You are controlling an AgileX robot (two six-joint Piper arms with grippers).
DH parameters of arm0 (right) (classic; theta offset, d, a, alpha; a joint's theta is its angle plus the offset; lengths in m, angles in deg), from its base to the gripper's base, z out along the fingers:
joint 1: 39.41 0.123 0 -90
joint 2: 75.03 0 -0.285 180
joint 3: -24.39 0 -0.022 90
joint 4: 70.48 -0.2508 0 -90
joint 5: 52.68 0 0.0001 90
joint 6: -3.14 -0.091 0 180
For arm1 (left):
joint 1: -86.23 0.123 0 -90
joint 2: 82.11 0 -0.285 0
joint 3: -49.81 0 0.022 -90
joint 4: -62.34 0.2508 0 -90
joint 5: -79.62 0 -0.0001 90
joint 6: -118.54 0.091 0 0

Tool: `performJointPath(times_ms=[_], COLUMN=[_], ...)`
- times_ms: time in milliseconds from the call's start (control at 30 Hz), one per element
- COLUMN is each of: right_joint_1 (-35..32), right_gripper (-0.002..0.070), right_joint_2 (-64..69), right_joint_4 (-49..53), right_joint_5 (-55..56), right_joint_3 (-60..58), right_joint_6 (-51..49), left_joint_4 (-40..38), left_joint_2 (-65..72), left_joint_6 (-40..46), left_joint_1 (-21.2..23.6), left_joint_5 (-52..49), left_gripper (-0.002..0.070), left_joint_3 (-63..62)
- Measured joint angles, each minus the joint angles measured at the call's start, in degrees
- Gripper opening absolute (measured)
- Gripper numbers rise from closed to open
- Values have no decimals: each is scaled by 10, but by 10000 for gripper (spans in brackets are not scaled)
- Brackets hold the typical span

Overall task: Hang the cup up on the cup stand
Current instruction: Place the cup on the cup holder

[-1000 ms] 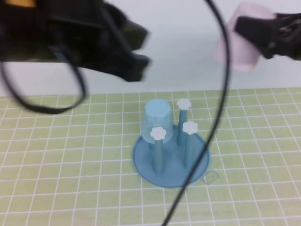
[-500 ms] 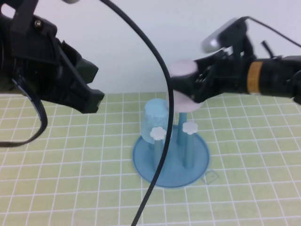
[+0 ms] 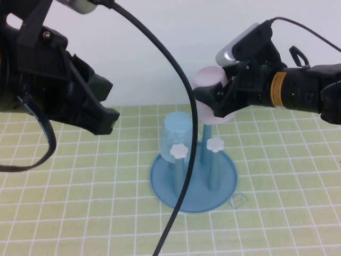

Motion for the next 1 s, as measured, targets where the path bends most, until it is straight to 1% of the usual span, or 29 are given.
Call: performJointPath(times_ms=[233,533,733,900,1000], right_joint_1=[0,0,0,0,0], right_gripper=[575,578,672,689,692], right_joint_2=[27,63,72,72,70], right_joint_4=[0,0,-4,-6,-6], right_joint_5=[4,15,15,15,15], right_joint_3=[1,1,1,1,1], right_joint_6=[0,-7,-16,-30,-36], left_joint_4=[-9,-9,-9,-8,17], left_joint_2=[0,0,0,0,-1], left_joint_6=[-5,-5,-9,-9,-9], left_joint_1=[0,0,0,0,0], left_joint_5=[32,31,40,65,72], left_gripper=[0,0,0,0,0], left_joint_3=[0,0,0,0,0])
